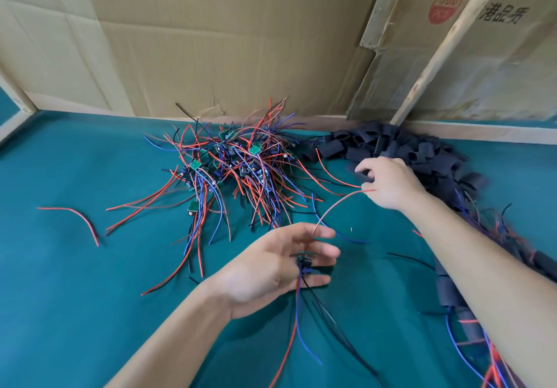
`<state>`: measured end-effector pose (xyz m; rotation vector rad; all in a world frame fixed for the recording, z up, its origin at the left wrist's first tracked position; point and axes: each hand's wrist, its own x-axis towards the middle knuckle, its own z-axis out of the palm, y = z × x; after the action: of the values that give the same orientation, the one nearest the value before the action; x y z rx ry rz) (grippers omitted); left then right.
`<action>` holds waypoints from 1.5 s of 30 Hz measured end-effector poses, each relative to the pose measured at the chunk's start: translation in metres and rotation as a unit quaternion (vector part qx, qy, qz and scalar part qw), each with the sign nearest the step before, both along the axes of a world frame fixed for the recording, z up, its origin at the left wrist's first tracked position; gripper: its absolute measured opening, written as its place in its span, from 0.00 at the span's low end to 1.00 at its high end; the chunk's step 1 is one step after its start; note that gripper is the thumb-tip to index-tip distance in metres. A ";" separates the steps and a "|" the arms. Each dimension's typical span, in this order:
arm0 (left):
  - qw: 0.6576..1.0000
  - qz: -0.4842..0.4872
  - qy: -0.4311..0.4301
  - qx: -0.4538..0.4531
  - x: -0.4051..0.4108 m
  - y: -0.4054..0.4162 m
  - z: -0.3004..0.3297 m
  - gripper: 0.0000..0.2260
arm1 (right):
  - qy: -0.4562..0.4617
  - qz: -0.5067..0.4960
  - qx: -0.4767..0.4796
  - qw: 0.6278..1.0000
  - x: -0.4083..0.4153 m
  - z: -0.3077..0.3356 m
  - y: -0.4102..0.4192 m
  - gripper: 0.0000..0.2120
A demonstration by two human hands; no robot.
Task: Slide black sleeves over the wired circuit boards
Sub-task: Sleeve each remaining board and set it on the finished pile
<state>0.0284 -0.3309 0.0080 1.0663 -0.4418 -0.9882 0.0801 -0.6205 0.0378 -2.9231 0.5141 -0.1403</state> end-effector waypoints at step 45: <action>0.969 -0.032 -0.224 0.096 -0.005 0.003 0.002 0.08 | -0.189 -0.007 0.629 0.754 -0.128 -0.021 0.102 0.11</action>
<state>0.0233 -0.3283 0.0103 1.4676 -0.7637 -0.8560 -0.0483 -0.5187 0.0165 -1.4981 0.3340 -0.2514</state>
